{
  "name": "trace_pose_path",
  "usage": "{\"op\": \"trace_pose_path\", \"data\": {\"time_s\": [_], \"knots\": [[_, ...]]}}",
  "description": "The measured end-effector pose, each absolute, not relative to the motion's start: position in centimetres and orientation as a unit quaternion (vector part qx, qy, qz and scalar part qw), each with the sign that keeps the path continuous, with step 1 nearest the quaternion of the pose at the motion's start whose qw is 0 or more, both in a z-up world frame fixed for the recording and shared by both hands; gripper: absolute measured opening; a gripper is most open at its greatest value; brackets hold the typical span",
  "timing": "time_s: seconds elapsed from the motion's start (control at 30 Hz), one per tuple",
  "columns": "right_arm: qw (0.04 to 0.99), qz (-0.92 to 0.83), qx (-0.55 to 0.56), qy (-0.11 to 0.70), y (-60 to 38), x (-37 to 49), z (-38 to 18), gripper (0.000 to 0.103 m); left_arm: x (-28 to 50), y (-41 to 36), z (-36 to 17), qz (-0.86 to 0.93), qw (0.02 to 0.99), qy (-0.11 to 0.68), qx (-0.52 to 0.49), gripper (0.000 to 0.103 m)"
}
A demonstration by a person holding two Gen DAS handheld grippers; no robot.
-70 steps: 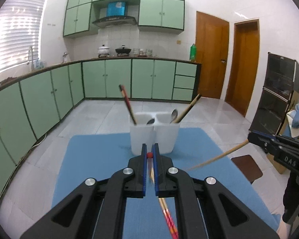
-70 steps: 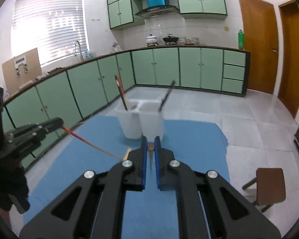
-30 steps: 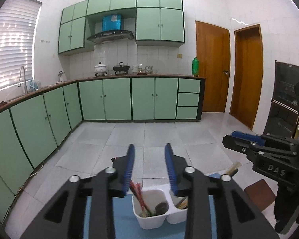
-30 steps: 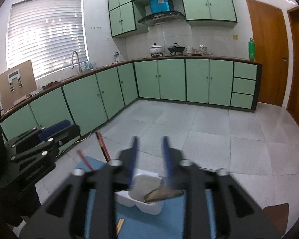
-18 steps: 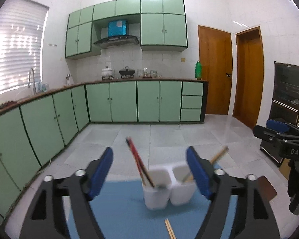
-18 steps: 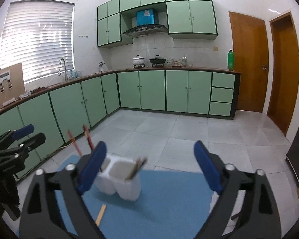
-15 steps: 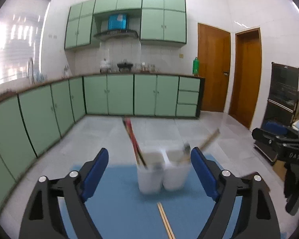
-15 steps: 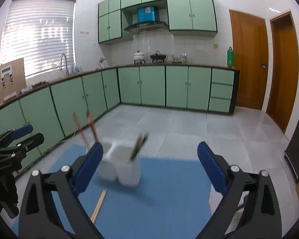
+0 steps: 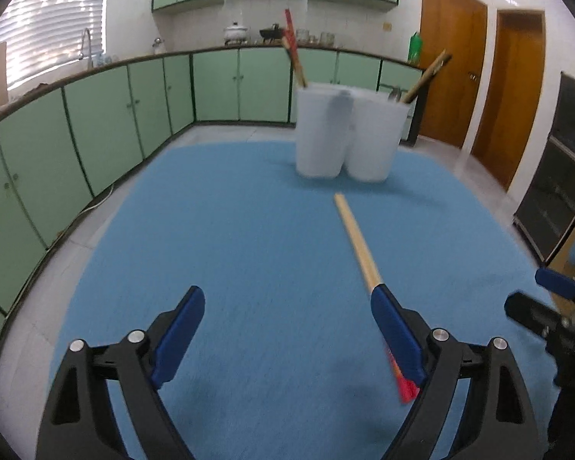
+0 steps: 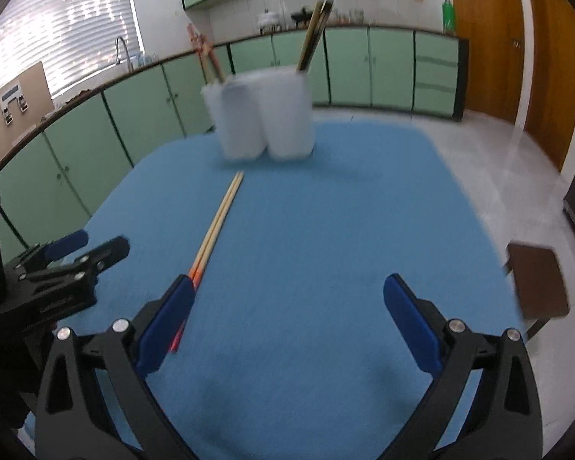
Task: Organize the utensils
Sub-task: 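Bring both open tools back down over the last red-patterned chopsticks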
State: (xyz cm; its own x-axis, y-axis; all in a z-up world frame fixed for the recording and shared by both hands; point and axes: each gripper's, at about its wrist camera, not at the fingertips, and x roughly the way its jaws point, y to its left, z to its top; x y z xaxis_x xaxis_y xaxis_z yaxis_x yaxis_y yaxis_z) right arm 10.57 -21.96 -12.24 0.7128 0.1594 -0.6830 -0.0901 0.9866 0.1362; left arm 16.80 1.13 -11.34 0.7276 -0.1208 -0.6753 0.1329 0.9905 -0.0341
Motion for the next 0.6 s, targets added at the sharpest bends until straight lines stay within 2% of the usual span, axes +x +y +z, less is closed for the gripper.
{"op": "trace_pose_path", "data": {"time_s": [0.2, 0.3, 0.6], "knots": [[0.916, 0.078, 0.038, 0.393, -19.4, 10.0, -13.5, 0.094, 16.3, 2.6, -12.9, -0.048, 0.922, 0.384, 0.012, 0.087], [0.910, 0.084, 0.027, 0.406, -17.8, 10.0, -13.9, 0.079, 16.2, 3.2, -13.3, -0.040, 0.920, 0.390, 0.011, 0.087], [0.894, 0.103, 0.012, 0.436, -15.6, 10.3, -15.1, 0.057, 16.3, 3.8, -13.9, -0.035, 0.916, 0.400, -0.004, 0.087]]}}
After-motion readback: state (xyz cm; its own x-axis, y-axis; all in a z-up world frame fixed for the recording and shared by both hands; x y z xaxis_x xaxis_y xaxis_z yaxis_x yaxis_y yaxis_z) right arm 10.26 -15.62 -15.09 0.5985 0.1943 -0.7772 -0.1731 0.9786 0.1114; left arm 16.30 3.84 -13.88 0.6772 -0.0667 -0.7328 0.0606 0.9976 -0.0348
